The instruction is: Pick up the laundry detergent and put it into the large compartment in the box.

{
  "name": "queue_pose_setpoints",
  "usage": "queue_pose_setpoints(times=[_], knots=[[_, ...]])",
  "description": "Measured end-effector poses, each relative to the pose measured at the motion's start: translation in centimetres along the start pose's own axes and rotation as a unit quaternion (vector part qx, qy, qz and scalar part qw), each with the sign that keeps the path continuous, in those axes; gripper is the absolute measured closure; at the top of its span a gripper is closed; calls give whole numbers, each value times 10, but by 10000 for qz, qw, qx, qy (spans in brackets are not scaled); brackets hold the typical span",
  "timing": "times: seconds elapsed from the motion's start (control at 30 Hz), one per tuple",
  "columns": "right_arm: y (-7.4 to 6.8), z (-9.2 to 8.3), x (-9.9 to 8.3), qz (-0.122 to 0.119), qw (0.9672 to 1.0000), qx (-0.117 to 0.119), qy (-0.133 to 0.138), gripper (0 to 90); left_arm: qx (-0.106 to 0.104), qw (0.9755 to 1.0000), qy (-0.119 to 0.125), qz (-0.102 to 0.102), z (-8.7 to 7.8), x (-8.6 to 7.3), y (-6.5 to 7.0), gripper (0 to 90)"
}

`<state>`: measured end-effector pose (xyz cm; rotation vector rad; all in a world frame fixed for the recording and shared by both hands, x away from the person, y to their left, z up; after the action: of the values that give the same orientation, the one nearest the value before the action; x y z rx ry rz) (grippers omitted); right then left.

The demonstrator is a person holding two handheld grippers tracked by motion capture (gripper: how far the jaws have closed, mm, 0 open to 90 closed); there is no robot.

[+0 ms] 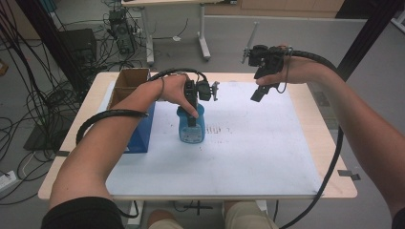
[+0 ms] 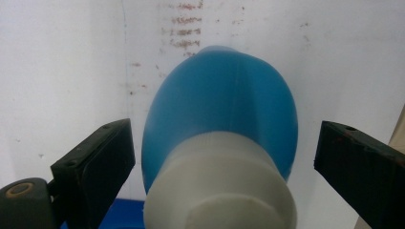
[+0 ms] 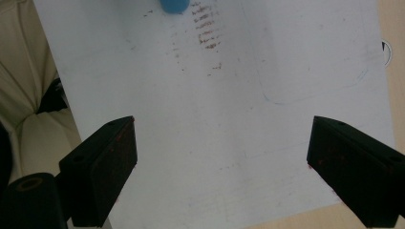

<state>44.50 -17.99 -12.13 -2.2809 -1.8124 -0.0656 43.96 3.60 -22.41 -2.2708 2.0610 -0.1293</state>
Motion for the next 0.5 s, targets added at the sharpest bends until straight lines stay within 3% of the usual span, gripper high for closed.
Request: queue_pose_setpoints(times=[0.5], knots=[[-1,0,1,-16,10000,0,-3,99,9,10000,4,5,-2,-1,1,73]])
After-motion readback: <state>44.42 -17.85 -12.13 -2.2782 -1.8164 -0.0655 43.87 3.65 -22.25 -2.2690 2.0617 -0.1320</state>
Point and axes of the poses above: each handheld gripper's, and its own axes: z roughly forward along the jaws, x roughly out of its top, y roughly to its right, the point moved 6 cm from there along z, roughly forward along the jaws, and after that the axes turned 8 degrees about x, right-handed, at the moved point
